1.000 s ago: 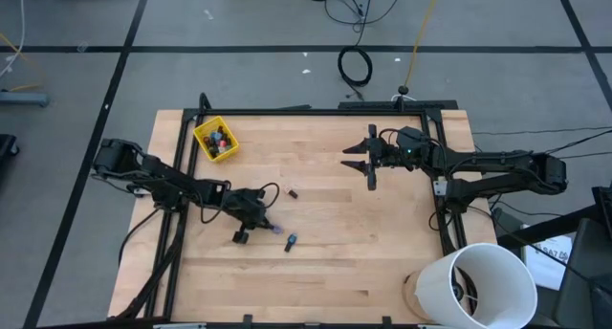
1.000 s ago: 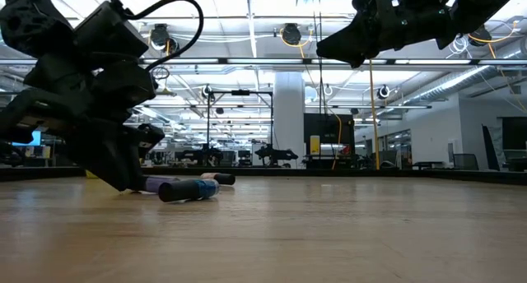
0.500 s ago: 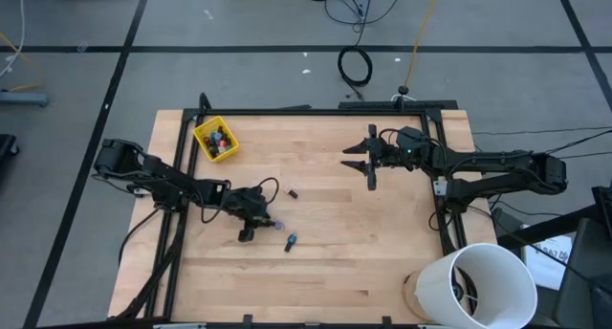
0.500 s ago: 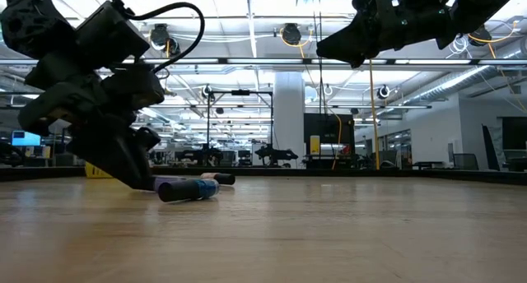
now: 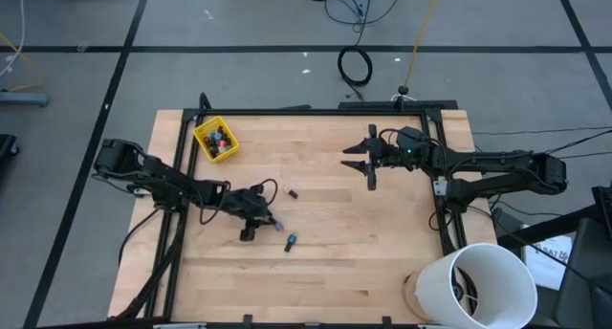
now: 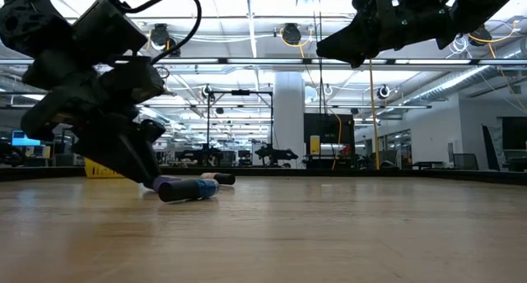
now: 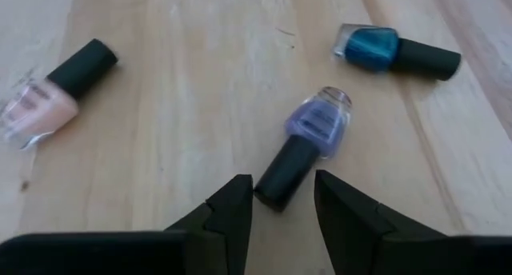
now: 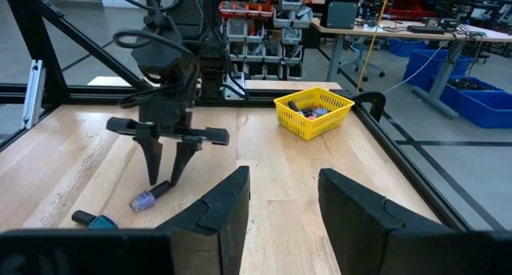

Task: Pick & Place Nail Polish
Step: Put the purple nail polish into the yellow bin

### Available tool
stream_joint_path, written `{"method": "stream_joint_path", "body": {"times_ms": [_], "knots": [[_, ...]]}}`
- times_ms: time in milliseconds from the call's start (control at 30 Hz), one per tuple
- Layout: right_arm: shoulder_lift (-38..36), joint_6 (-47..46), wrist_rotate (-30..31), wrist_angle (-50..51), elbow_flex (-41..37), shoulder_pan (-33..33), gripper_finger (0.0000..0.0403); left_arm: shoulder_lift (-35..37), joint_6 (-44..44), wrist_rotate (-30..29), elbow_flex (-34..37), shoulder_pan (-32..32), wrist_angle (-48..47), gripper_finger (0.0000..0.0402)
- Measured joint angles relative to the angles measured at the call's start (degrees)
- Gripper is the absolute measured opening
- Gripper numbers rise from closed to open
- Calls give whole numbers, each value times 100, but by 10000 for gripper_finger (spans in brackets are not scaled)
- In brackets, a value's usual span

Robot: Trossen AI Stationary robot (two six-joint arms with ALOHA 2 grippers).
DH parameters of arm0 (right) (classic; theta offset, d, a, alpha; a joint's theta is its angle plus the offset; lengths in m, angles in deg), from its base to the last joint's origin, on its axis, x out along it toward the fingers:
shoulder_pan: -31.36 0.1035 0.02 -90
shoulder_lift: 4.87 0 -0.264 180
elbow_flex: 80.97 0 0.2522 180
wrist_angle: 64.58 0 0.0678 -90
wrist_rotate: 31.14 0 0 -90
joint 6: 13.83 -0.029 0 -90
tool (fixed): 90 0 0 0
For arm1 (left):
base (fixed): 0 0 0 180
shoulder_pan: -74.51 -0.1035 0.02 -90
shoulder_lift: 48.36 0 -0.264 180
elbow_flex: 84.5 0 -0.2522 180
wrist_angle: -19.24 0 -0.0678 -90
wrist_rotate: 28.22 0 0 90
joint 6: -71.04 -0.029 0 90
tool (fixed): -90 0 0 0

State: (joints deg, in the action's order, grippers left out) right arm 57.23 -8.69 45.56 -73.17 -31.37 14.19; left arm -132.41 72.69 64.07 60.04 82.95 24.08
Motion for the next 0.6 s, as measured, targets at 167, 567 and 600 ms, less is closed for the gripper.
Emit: {"method": "stream_joint_path", "body": {"times_ms": [167,567,600], "knots": [[0,0,0,0,0,0,139,0,31,5,0,31,4,136],[0,1,0,0,0,0,139,4,1181,-299,-13,-16,380,146],[0,0,0,0,0,1,139,4,1209,-322,-13,-19,395,152]]}}
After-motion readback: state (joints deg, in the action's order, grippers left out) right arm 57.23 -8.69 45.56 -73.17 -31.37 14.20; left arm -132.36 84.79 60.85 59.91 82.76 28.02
